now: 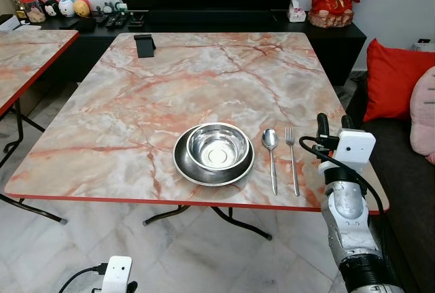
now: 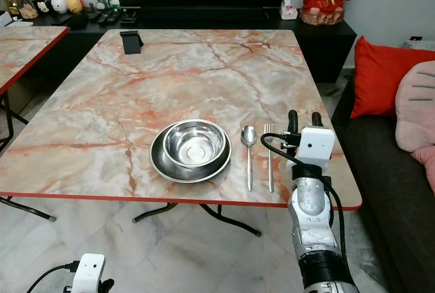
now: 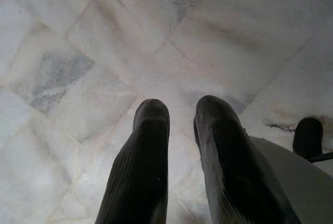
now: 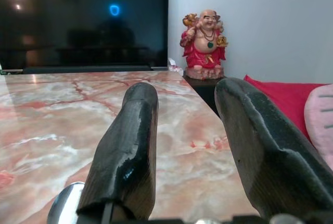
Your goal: Setting the table
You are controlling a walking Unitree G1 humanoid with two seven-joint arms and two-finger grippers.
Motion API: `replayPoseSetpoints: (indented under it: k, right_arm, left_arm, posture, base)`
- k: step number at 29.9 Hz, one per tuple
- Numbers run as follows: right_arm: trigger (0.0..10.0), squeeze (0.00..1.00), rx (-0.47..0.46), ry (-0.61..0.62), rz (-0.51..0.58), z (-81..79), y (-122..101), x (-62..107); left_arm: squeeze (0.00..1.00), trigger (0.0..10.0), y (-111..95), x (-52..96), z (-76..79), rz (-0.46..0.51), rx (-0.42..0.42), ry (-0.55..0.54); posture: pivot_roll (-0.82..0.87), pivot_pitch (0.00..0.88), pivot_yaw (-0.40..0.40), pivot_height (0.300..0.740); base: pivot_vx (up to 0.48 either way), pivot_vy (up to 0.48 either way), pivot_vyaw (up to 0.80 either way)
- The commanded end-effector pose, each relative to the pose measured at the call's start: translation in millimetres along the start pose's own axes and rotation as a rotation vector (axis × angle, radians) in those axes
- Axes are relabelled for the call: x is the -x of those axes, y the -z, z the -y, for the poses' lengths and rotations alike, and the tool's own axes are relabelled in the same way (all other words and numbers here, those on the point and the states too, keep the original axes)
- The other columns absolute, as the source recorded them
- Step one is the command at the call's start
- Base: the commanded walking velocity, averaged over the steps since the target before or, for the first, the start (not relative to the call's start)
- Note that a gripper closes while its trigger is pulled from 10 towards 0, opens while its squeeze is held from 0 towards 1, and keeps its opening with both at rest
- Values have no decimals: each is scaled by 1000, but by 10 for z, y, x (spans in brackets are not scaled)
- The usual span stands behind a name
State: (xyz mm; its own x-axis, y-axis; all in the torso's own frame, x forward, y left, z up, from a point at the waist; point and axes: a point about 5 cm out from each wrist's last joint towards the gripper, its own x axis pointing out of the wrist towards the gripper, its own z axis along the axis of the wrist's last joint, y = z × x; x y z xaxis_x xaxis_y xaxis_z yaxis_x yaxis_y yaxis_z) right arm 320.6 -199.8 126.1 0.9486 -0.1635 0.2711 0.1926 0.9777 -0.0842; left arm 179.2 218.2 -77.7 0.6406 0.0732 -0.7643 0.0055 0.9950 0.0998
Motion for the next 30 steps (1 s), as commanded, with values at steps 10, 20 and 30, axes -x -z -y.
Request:
replayPoseSetpoints:
  k: [10, 20, 30]
  right_arm:
    - [10000, 0, -9, -30, 25, -74, -68, -20]
    - [10000, 0, -24, -31, 36, -80, -87, -25]
    - [10000, 0, -28, -37, 33, -104, -88, -30]
  left_arm:
    - [0, 10000, 68, 17, -10, -21, 7, -3]
    - [0, 10000, 77, 19, -4, -23, 7, -1]
    - [0, 10000, 70, 18, -5, -20, 10, -4]
  posture:
    - [20, 0, -13, 731]
    - [22, 0, -12, 731]
    - [22, 0, -11, 731]
  base:
    - [0, 48, 318]
    - [0, 420, 0]
    - [0, 474, 0]
